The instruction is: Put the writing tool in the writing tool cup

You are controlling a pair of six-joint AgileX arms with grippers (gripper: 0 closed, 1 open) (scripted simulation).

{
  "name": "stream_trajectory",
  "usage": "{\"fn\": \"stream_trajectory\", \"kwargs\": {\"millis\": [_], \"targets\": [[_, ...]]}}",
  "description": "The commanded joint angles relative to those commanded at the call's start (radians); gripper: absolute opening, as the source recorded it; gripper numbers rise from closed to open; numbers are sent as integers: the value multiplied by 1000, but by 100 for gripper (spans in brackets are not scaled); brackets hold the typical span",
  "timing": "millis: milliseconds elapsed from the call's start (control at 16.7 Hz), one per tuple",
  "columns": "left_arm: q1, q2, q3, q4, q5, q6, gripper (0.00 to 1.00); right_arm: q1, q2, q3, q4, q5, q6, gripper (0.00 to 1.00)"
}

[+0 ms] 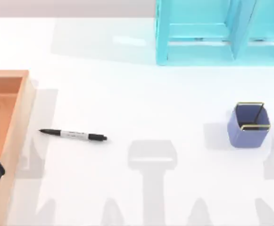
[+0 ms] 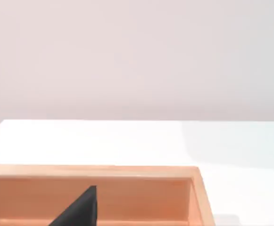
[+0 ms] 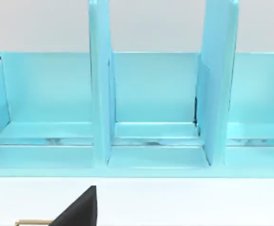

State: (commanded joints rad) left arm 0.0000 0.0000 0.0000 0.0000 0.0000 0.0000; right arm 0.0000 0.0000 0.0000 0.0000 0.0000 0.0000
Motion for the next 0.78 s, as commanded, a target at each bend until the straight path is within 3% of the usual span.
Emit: {"fn": "stream_trajectory", "kwargs": {"millis": [360, 780], "targets": [[0, 0, 0, 0, 0, 0, 100, 25, 68, 95, -25, -1, -10, 100], [0, 0, 0, 0, 0, 0, 100, 151, 502, 608, -234, 7, -94, 100]]}}
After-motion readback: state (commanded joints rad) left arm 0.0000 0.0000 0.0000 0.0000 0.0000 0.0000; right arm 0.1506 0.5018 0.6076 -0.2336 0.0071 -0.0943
